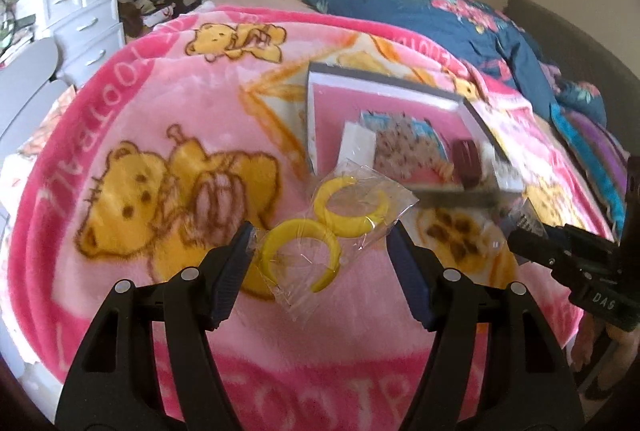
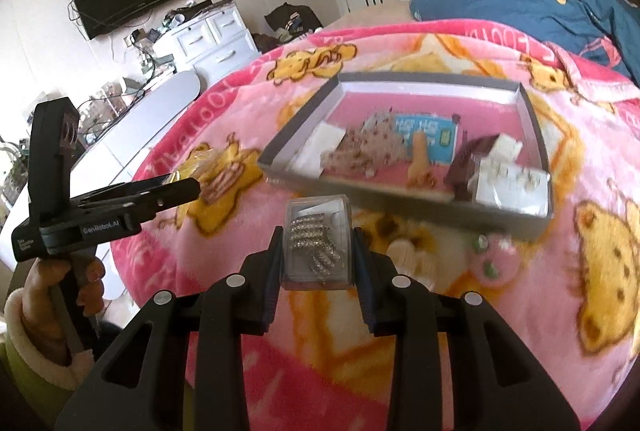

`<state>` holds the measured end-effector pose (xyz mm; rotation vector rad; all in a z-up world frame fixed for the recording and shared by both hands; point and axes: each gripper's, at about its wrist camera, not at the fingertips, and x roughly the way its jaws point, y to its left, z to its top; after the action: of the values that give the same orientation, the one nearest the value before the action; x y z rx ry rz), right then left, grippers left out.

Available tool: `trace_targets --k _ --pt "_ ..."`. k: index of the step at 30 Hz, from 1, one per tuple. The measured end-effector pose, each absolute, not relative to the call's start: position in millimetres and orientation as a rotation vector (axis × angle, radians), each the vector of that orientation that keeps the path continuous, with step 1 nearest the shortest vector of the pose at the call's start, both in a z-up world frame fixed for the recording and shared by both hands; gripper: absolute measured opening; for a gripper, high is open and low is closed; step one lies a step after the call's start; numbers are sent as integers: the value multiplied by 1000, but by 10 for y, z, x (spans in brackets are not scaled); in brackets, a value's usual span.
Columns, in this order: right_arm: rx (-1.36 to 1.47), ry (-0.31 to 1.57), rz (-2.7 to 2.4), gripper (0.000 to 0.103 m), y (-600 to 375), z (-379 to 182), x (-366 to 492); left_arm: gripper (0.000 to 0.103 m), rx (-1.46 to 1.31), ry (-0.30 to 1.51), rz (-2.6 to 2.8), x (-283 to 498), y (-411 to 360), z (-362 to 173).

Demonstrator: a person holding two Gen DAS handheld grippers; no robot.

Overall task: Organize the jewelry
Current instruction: 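Carry the yellow rings bag with the left tool into the box while the right tool drops the packet there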

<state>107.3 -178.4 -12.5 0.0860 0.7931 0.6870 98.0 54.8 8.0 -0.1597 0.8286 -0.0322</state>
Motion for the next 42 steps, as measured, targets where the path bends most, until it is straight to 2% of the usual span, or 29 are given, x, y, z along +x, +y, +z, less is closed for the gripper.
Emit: trace_targets --k 16,23,24,26,28,30,32,38,42 --pt "100 787 521 31 -1972 -244 1937 60 -187 863 -59 1931 272 22" --pt "117 786 495 32 -2016 -226 2144 62 -197 873 -77 2114 249 -89" --pt "120 783 490 36 -2019 -219 2163 64 -199 876 -78 2130 250 -101" --pt "128 772 481 51 -2032 -195 2184 67 -202 875 -86 2140 250 -127" --pt "140 755 475 59 -2059 -161 2166 73 -204 874 -86 2135 249 -133" --pt "143 745 473 61 -2089 -138 2129 79 -215 871 -88 2130 251 -133" --pt "155 739 470 69 -2138 -117 2086 81 -221 864 -90 2117 255 -119" --pt "180 721 452 78 -2336 -69 1910 86 -216 842 -106 2043 227 -19" --pt "175 722 432 78 -2478 -64 1798 88 -213 842 -122 1964 183 34"
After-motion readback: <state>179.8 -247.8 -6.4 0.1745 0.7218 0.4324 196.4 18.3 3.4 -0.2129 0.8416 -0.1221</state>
